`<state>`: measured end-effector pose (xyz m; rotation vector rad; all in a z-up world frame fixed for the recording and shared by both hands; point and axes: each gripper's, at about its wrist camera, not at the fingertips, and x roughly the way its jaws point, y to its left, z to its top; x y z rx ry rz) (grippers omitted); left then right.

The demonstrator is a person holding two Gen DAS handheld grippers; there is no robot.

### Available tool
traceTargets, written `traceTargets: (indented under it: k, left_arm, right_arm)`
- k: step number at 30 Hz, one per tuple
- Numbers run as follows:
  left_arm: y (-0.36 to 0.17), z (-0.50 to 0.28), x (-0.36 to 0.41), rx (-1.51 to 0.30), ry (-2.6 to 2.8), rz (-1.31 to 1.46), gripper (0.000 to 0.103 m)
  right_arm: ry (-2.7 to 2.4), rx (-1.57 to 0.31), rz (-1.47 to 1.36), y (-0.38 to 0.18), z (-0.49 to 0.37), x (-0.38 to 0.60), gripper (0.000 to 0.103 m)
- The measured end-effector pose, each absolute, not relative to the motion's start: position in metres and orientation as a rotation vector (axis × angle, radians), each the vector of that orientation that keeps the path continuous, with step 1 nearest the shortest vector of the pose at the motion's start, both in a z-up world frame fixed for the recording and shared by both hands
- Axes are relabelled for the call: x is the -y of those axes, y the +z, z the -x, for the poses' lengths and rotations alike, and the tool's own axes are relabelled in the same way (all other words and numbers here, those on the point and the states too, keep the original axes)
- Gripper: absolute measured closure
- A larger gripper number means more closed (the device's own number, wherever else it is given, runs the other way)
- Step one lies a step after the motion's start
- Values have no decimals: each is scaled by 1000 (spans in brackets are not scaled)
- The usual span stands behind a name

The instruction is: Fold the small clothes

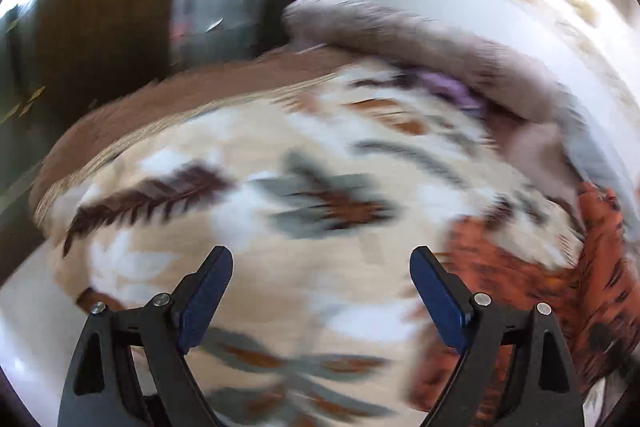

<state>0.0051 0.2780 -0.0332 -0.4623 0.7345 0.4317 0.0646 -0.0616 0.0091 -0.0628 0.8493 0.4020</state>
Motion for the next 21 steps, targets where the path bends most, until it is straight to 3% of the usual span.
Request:
traceTargets:
  k: [3,4,12,15,18,20,21]
  left_arm:
    - [-59,2,-306,-782,483,554,12]
    - [-61,1,-307,-790,476,568,12]
    - [-55,2,-304,-766,407,565,12]
    - [-56,0,-305,-767,406,567,12]
    - [-58,3,-308,-770,416,575,12]
    - [-59,5,-310,-773,427,570,12]
    - [-59,6,-310,-772,429,571,12]
  right_arm:
    - [440,-1068,155,-63,-79,7,84]
    - [421,-1039,173,-65,-76,1,84]
    - [416,-898,39,10,-72,23,85]
    - [456,-927,162,-1,-61,-10,84]
    - [449,-1043,278,-57,-56,-35,74]
    - [430,-944,331,-61,-47,-40,70]
    - [441,-916,344,-57,-40,-42,58]
